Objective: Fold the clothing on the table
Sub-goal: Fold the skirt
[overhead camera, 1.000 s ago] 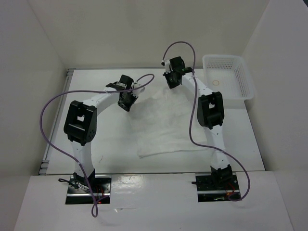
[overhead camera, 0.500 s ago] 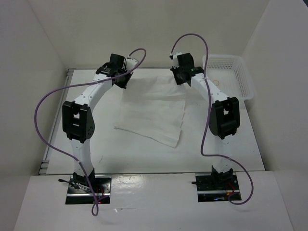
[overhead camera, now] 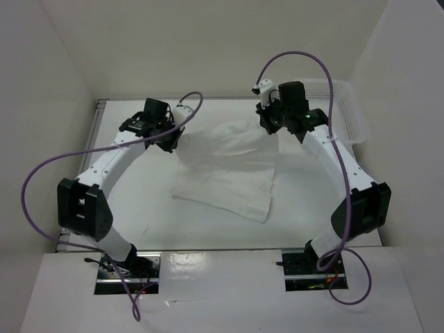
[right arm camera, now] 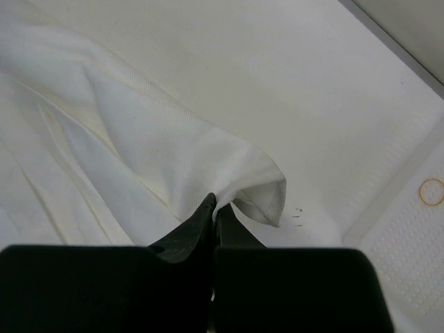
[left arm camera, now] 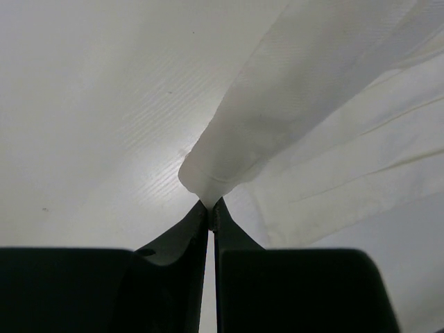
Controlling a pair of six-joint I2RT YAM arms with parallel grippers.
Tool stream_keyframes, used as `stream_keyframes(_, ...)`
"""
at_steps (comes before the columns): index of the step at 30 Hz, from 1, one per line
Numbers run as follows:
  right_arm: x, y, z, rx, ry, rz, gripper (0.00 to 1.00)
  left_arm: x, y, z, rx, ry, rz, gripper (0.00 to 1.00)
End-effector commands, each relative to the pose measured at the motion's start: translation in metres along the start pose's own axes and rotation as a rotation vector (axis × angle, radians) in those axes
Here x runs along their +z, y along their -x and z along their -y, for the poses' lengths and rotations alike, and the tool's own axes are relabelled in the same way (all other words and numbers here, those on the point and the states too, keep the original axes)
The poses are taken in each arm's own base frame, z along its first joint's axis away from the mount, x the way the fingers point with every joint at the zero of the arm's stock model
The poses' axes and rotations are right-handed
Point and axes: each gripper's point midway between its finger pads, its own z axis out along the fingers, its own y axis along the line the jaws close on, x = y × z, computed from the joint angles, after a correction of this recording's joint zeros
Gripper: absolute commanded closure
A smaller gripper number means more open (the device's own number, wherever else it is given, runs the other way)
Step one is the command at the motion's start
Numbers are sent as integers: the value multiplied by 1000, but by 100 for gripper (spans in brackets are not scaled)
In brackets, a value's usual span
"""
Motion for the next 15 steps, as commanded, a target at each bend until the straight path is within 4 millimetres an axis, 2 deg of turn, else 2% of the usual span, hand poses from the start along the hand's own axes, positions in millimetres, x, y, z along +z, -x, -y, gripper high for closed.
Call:
stream_keyframes(1, -22, -25, -39, -96, 158, -47, 100, -26, -3, 0, 20, -2, 54, 89)
stream_keyframes(3, -28, -34, -59, -126, 224, -59, 100, -31, -10, 3, 18, -5, 46, 89)
stream_keyframes(4, -30, -49, -69, -155, 264, -99, 100, -35, -13, 7, 19, -14, 52, 89)
stream_keyframes(6, -39, -60, -88, -201, 323, -127, 100, -40, -22, 11, 16, -20, 37, 89)
stream_keyframes(8, -47, -85, -106, -257, 403, -213, 100, -46, -26, 19, 24, -47, 43, 89)
stream_keyframes(11, -52, -116, -117, -285, 466, -336, 100, -55, -35, 30, 36, -89, 25, 88)
stream_keyframes(13, -56, -134, -121, -284, 508, -419, 100, -65, -42, 39, 58, -126, 19, 83)
stream_keyframes(15, -61, -145, -122, -291, 536, -466, 100, -71, -48, 44, 68, -141, 12, 78)
